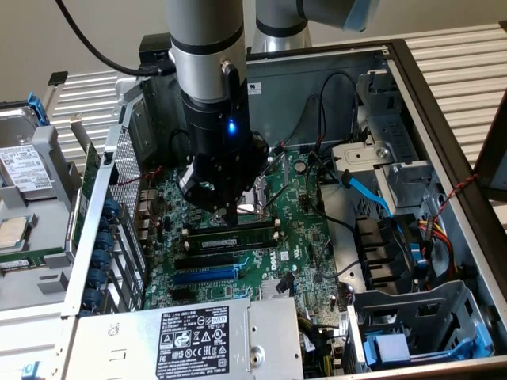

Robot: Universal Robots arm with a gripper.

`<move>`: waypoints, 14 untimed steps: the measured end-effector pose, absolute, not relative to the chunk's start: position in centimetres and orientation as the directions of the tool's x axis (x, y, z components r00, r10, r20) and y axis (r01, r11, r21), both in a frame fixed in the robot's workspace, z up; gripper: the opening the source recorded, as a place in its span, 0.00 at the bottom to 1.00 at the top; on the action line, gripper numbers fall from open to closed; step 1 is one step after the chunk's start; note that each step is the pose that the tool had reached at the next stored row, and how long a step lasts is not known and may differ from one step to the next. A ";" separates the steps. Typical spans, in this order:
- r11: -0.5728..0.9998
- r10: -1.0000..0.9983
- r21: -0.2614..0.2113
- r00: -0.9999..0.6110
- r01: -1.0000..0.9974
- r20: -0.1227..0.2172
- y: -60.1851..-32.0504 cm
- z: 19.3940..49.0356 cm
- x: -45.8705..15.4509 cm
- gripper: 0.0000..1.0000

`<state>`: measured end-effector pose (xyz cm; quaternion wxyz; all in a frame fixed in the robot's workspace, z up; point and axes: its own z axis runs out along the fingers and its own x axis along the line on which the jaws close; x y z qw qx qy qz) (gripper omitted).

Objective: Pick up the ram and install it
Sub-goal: 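Press down the ram until it locks into place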

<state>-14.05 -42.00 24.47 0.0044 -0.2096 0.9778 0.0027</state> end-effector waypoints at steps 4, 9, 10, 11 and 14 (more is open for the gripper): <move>0.928 -0.372 -0.002 -0.928 -0.372 -0.007 -42.0 24.5 -14.1 0.11; 0.947 -0.322 -0.009 -0.947 -0.322 -0.005 -42.0 24.5 -14.1 0.11; 0.950 -0.312 -0.010 -0.950 -0.312 -0.004 -42.0 24.5 -14.0 0.11; 0.953 -0.302 -0.011 -0.953 -0.302 -0.004 -42.0 24.5 -14.0 0.11; 0.963 -0.270 -0.015 -0.963 -0.270 -0.003 -42.0 24.5 -14.1 0.11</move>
